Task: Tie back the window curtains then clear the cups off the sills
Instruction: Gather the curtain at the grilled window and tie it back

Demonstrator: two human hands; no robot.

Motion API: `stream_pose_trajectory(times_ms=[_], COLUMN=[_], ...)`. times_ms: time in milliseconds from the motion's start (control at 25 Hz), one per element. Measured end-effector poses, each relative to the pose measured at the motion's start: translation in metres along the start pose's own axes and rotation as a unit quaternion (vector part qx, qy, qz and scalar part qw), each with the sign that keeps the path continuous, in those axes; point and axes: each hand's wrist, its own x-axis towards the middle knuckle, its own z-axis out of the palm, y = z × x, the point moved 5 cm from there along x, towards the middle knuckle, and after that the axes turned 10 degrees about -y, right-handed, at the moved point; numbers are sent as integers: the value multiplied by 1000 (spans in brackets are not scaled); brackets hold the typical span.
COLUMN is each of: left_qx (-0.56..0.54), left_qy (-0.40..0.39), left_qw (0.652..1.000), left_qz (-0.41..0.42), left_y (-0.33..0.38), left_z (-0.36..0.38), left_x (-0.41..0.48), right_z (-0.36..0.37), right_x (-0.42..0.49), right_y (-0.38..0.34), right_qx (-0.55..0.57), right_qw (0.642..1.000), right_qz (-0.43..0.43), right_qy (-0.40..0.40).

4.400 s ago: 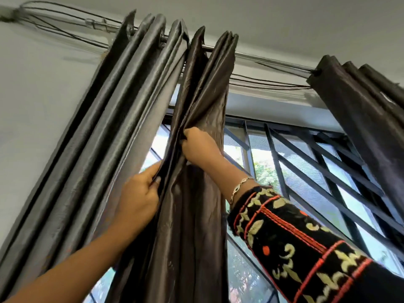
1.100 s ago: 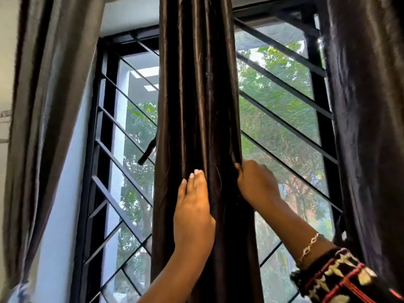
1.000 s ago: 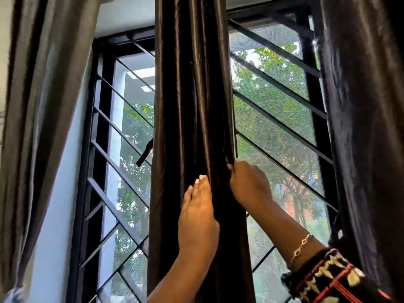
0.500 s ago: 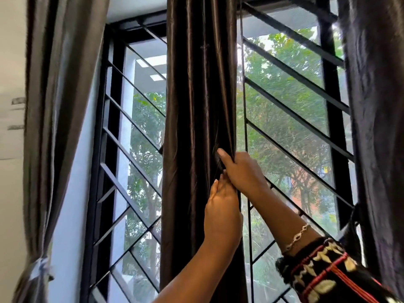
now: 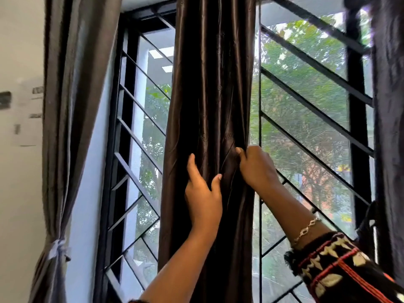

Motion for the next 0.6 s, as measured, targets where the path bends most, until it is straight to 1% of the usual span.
stream_pose_trajectory(times_ms=[80, 160, 240, 400, 520, 560, 600], left_qx=[46, 103, 137, 200, 224, 232, 241], left_qy=[-24, -57, -89, -163, -177, -173, -167], left_qw=[998, 993, 986, 965, 958, 957, 956], left_qz=[-30, -33, -28, -47, -30, -24, -18], left_y=[-8, -6, 0, 9, 14, 14, 14], left_z=[2, 9, 16, 30, 34, 34, 34], left_x=[1, -7, -13, -15, -17, -17, -16], right_z=[3, 8, 15, 22, 28, 31, 34], right_x=[1, 4, 8, 12, 11, 11, 12], right_y=[1, 2, 4, 4, 7, 8, 8], right_qx=[-2, 8, 33, 98, 167, 165, 139], right_qw=[1000, 1000, 999, 995, 984, 983, 986], right_qz=[0, 5, 9, 0, 12, 15, 12], right_qy=[-8, -19, -23, -26, -68, -85, -91])
